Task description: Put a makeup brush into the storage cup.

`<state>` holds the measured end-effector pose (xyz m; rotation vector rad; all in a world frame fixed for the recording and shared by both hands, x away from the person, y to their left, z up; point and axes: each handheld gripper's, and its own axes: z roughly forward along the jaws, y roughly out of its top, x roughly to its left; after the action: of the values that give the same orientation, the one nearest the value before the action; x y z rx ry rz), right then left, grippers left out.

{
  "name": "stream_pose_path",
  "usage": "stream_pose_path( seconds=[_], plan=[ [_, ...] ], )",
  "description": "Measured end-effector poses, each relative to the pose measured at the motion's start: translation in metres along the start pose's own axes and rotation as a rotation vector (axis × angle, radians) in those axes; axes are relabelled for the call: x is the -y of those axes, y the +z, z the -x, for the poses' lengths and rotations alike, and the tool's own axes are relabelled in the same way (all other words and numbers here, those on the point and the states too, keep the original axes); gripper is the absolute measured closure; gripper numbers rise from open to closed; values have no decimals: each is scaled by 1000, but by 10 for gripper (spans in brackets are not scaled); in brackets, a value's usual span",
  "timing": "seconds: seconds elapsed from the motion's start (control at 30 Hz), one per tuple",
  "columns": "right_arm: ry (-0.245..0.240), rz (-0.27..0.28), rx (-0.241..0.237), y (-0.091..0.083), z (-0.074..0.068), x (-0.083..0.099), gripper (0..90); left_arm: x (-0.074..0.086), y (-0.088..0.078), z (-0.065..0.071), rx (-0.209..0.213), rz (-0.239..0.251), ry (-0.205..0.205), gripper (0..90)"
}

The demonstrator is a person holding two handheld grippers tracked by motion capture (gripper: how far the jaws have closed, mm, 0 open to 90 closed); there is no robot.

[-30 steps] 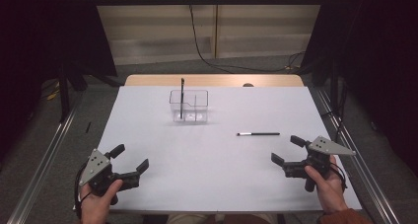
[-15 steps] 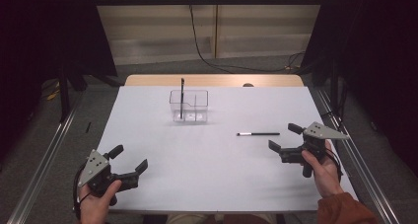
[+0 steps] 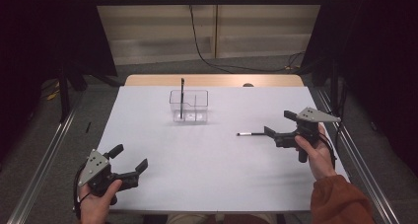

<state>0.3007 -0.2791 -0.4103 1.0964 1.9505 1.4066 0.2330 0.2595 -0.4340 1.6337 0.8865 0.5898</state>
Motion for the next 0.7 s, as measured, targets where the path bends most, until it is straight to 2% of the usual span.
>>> stream_pose_path(
  seconds=[0.13,0.27,0.53,0.7],
  plan=[
    [10,-23,-14,6,4,-5,0,0,1,-1,4,0,1,36],
    [-17,-51,-15,13,7,-12,1,-1,3,-1,11,3,-1,36],
    [-57,-182,-53,30,12,-21,8,-1,3,-1,7,-1,5,36],
    [-65,-238,-55,38,14,-26,15,-1,2,-1,7,1,3,36]
  ],
)
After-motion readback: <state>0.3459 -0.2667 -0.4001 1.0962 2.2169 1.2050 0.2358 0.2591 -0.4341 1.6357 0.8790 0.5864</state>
